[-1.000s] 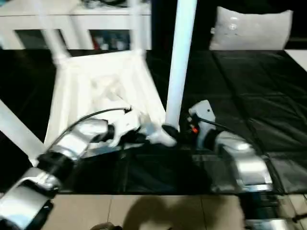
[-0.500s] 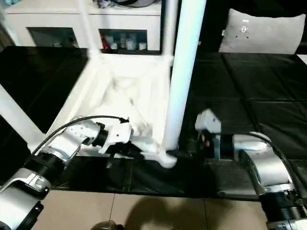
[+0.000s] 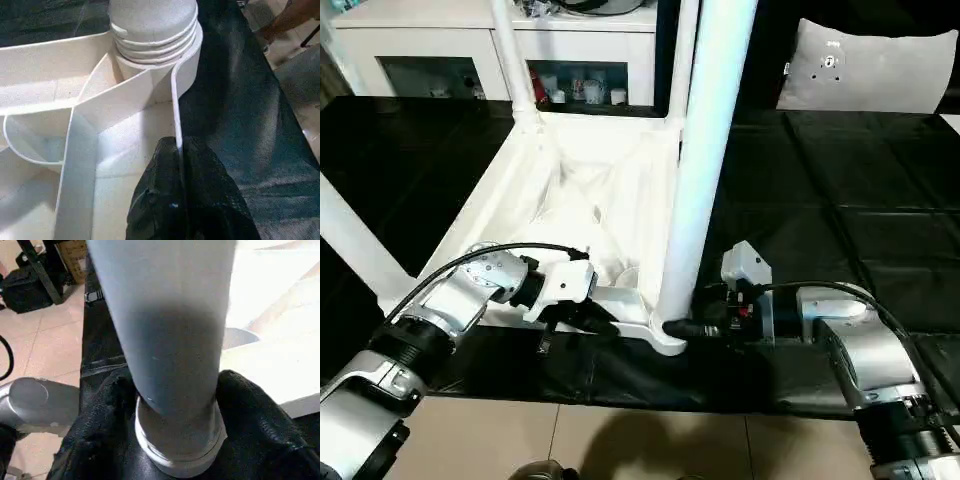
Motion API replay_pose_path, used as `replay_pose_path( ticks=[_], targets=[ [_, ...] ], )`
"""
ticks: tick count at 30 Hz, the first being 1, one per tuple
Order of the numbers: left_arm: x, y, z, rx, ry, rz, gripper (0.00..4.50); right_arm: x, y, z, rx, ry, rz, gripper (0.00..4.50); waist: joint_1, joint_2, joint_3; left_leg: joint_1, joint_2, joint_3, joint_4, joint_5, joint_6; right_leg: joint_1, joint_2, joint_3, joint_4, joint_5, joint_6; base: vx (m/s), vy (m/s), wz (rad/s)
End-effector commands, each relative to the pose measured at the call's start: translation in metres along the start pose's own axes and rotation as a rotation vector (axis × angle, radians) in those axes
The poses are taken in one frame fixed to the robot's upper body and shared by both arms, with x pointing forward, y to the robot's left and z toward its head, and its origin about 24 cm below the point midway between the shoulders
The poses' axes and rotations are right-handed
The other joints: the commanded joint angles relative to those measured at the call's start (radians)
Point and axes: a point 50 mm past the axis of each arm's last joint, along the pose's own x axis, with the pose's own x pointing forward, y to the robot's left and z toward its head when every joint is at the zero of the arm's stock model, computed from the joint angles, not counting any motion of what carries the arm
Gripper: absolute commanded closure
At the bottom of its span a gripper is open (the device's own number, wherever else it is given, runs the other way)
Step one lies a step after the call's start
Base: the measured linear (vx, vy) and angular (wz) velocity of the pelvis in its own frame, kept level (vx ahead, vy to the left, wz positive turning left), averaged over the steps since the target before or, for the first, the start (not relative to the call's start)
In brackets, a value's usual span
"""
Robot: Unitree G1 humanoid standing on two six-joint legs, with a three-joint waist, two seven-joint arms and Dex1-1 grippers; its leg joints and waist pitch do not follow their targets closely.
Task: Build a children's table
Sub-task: Rotate leg to tighten
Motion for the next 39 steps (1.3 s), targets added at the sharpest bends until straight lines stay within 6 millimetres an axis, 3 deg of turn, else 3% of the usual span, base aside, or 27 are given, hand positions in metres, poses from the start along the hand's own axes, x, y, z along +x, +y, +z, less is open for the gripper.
replay_pose_path(
  ticks=[1,4,10,13,15,16,18,19,20,21,22,23,24,25,27,28,30,32,33,36,39],
  targets=[
    [0.004,-0.002,0.006,0.058,0.021,-0.069,4.50,0.003,-0.001,0.005,-0.004,-0.018,0.020,2.16,-0.001,-0.017,-0.072,0.010,0.064,-0.016,-0.059,-0.104,0.094,0.057,-0.088,0.043,-0.068,-0.126,-0.226,0.000,0.000,0.00],
    [0.004,-0.002,0.006,0.058,0.022,-0.070,4.50,0.004,0.001,0.006,0.011,-0.035,0.037,2.48,0.000,-0.015,-0.073,0.011,0.065,-0.016,-0.059,-0.103,0.091,0.058,-0.088,0.043,-0.067,-0.120,-0.227,0.000,0.000,0.00],
    [0.005,-0.002,0.007,0.021,-0.006,-0.061,4.50,0.008,0.011,0.002,0.046,-0.048,0.077,2.55,0.002,-0.013,-0.074,0.010,0.065,-0.016,-0.058,-0.094,0.094,0.058,-0.088,0.044,-0.064,-0.089,-0.233,0.000,0.000,0.00],
    [0.010,0.004,0.010,-0.031,-0.027,0.007,4.50,0.017,0.015,0.000,0.062,-0.061,0.040,2.55,0.003,-0.016,-0.073,0.009,0.064,-0.016,-0.059,-0.099,0.091,0.059,-0.089,0.044,-0.066,-0.104,-0.231,0.000,0.000,0.00],
    [0.016,0.008,0.014,-0.073,-0.042,0.064,4.50,0.028,0.012,0.000,0.087,-0.082,-0.046,2.55,0.001,-0.014,-0.066,0.014,0.065,-0.015,-0.064,-0.137,0.076,0.053,-0.089,0.044,-0.076,-0.181,-0.221,0.000,0.000,0.00],
    [0.017,0.009,0.015,-0.079,-0.044,0.071,4.50,0.029,0.012,0.000,0.091,-0.084,-0.058,2.55,-0.006,-0.016,-0.058,0.019,0.059,-0.018,-0.070,-0.194,0.044,0.053,-0.092,0.041,-0.092,-0.329,-0.185,0.000,0.000,0.00],
    [0.023,0.012,0.020,-0.100,-0.061,0.112,4.50,0.038,0.005,0.002,0.124,-0.108,-0.159,2.56,-0.015,-0.015,-0.054,0.024,0.058,-0.020,-0.074,-0.225,0.025,0.048,-0.090,0.043,-0.102,-0.424,-0.153,0.000,0.000,0.00],
    [0.032,0.018,0.029,-0.136,-0.096,0.174,4.50,0.049,-0.004,0.005,0.162,-0.125,-0.291,2.56,-0.020,-0.014,-0.053,0.023,0.057,-0.022,-0.077,-0.230,0.015,0.047,-0.090,0.043,-0.103,-0.440,-0.147,0.000,0.000,0.00],
    [0.042,0.026,0.041,-0.181,-0.131,0.259,4.50,0.062,-0.013,0.009,0.180,-0.113,-0.438,2.56,-0.035,-0.015,-0.050,0.019,0.054,-0.027,-0.081,-0.252,-0.009,0.050,-0.089,0.037,-0.102,-0.479,-0.134,0.000,0.000,0.00],
    [0.042,0.026,0.041,-0.181,-0.131,0.259,4.50,0.062,-0.013,0.009,0.180,-0.113,-0.438,2.56,-0.043,-0.017,-0.050,0.017,0.050,-0.030,-0.083,-0.263,-0.020,0.052,-0.088,0.033,-0.103,-0.503,-0.122,0.000,0.000,0.00],
    [0.046,0.029,0.045,-0.198,-0.140,0.295,4.50,0.066,-0.017,0.010,0.200,-0.099,-0.500,2.56,-0.064,-0.018,-0.055,0.019,0.044,-0.032,-0.081,-0.269,-0.022,0.054,-0.089,0.029,-0.113,-0.534,-0.093,0.000,0.000,0.00],
    [0.051,0.035,0.052,-0.223,-0.149,0.362,4.50,0.073,-0.024,0.010,0.263,-0.096,-0.603,2.56,-0.071,-0.017,-0.055,0.016,0.044,-0.032,-0.081,-0.261,-0.017,0.055,-0.089,0.030,-0.113,-0.517,-0.094,0.000,0.000,0.00],
    [0.053,0.037,0.054,-0.234,-0.154,0.386,4.50,0.075,-0.026,0.010,0.272,-0.096,-0.633,2.56,-0.083,-0.015,-0.058,0.013,0.042,-0.030,-0.078,-0.250,-0.007,0.054,-0.086,0.028,-0.113,-0.469,-0.110,0.000,0.000,0.00],
    [0.053,0.037,0.054,-0.235,-0.154,0.389,4.50,0.076,-0.026,0.011,0.273,-0.096,-0.637,2.56,-0.085,-0.017,-0.062,0.013,0.042,-0.029,-0.076,-0.239,-0.001,0.056,-0.087,0.027,-0.112,-0.439,-0.117,0.000,0.000,0.00],
    [0.056,0.042,0.060,-0.239,-0.153,0.450,4.50,0.084,-0.026,0.014,0.257,-0.123,-0.652,2.56,-0.087,-0.020,-0.067,0.007,0.042,-0.023,-0.071,-0.192,0.029,0.056,-0.086,0.028,-0.105,-0.348,-0.137,0.000,0.000,0.00],
    [0.056,0.043,0.060,-0.236,-0.151,0.456,4.50,0.085,-0.026,0.015,0.261,-0.138,-0.649,2.01,-0.081,-0.022,-0.071,0.003,0.039,-0.019,-0.065,-0.150,0.054,0.061,-0.088,0.029,-0.101,-0.292,-0.154,0.000,0.000,0.00],
    [0.055,0.042,0.061,-0.228,-0.151,0.446,4.50,0.083,-0.026,0.019,0.265,-0.184,-0.659,1.87,-0.075,-0.020,-0.070,0.002,0.042,-0.017,-0.066,-0.124,0.072,0.059,-0.087,0.028,-0.098,-0.254,-0.163,0.000,0.000,0.00],
    [0.054,0.042,0.060,-0.225,-0.142,0.449,4.50,0.082,-0.026,0.019,0.256,-0.187,-0.669,1.81,-0.072,-0.017,-0.072,0.001,0.046,-0.017,-0.065,-0.107,0.077,0.061,-0.087,0.028,-0.091,-0.208,-0.177,0.000,0.000,0.00],
    [0.051,0.041,0.056,-0.210,-0.120,0.448,4.50,0.078,-0.026,0.019,0.235,-0.189,-0.669,1.52,-0.072,-0.016,-0.071,0.002,0.048,-0.018,-0.067,-0.109,0.078,0.060,-0.085,0.027,-0.089,-0.187,-0.187,0.000,0.000,0.00],
    [0.044,0.038,0.048,-0.192,-0.097,0.431,4.50,0.065,-0.027,0.017,0.202,-0.187,-0.664,1.41,-0.072,-0.009,-0.069,0.005,0.051,-0.018,-0.069,-0.141,0.078,0.060,-0.086,0.028,-0.091,-0.186,-0.199,0.000,0.000,0.00],
    [0.034,0.034,0.035,-0.169,-0.069,0.392,4.50,0.045,-0.029,0.014,0.151,-0.177,-0.656,0.99,-0.067,-0.010,-0.068,0.005,0.051,-0.018,-0.069,-0.158,0.076,0.063,-0.088,0.029,-0.092,-0.200,-0.197,0.000,0.000,0.00]
  ],
)
